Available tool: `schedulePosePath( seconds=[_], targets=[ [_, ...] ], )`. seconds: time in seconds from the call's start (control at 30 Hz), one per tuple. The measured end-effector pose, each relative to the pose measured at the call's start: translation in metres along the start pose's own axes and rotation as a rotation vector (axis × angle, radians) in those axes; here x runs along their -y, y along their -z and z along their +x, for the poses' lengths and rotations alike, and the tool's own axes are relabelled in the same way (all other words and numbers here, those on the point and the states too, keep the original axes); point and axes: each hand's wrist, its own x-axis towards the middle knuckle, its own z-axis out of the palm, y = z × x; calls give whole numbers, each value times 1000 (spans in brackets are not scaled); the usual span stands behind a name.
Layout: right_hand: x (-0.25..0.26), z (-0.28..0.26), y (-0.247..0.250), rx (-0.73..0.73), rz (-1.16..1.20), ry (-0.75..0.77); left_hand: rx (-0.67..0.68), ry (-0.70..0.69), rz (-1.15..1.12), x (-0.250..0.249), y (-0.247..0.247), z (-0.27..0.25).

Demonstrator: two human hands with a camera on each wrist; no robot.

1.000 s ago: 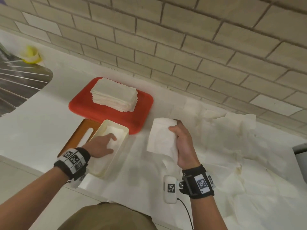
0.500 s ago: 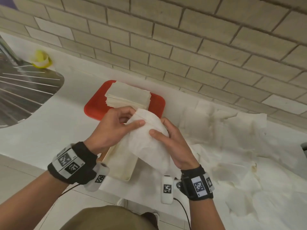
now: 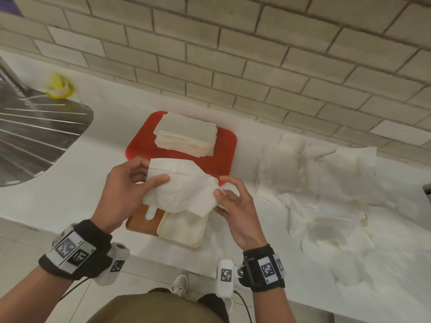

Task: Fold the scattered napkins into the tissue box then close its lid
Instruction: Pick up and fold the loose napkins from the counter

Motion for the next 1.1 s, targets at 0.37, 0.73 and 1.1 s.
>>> schedulePosePath(
  seconds=[0.37, 0.73, 1.1],
  targets=[
    [6, -1, -20, -4, -267, 335, -17, -108, 306, 24, 26, -21],
    [58, -34, -25, -143, -377, 472, 226, -340, 244, 14, -15, -15],
    [86, -51, -15, -139, -696, 561, 519, -388, 154, -18, -69, -2]
  ],
)
